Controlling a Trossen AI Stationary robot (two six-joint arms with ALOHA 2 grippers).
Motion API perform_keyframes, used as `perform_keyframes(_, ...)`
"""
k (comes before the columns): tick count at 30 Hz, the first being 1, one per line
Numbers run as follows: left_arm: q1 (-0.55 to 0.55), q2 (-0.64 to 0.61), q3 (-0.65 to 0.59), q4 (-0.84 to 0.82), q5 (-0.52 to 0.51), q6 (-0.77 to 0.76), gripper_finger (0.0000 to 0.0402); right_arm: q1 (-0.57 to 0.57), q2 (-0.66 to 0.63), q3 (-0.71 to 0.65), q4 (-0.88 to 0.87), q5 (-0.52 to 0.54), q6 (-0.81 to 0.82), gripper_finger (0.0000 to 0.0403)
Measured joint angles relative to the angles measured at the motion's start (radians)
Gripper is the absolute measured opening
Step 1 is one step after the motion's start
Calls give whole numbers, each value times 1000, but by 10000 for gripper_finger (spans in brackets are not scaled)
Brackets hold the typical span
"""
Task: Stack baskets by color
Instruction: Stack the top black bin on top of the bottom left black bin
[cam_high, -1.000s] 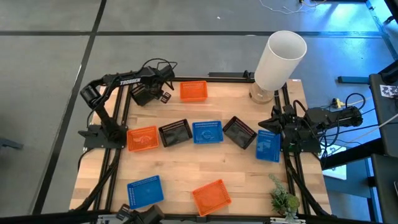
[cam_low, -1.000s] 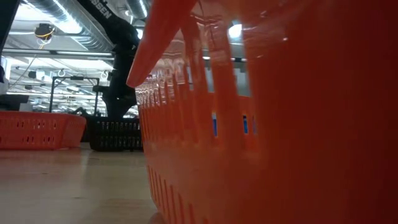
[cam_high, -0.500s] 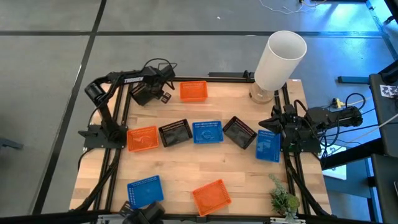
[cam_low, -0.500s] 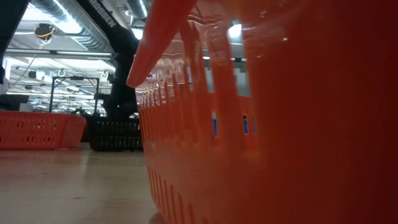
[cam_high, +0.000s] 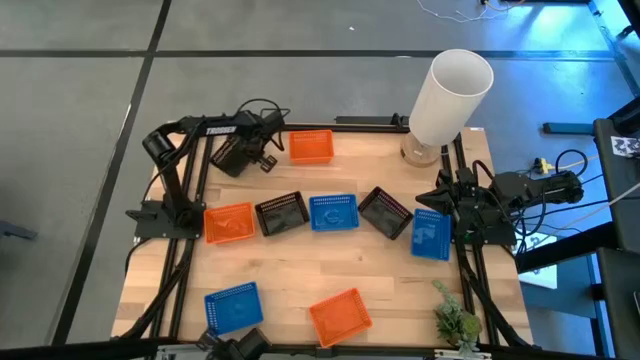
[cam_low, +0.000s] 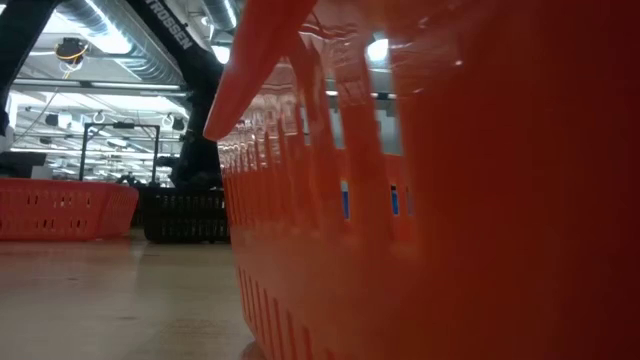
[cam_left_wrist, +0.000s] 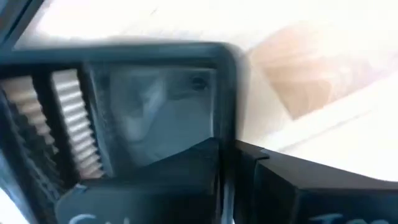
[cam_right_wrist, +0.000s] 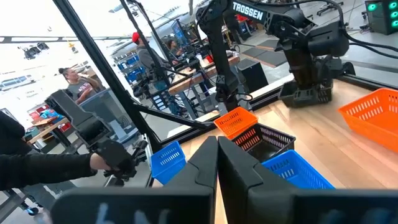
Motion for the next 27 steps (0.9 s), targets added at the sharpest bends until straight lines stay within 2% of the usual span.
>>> perform_keyframes(7,-117,-165,0,-106,5,-52,0,0,0,0,-1,-1,-34,12)
perform_keyframes(11,-247,-324,0,-148,35,-166,0,0,0,0,-1,-2,-83,12)
perform_keyframes(15,-422,-446,1,-143,97,-304,0,0,0,0,-2,-36,-189,12)
perform_keyframes(20,-641,-494,1,-46,128,-419,0,0,0,0,-3,-86,-313,12)
perform_keyframes(24,-753,-482,1,110,127,-366,0,0,0,0,-3,-88,-342,12)
perform_keyframes(27,-786,-445,2,170,94,-337,0,0,0,0,-3,-88,-342,12)
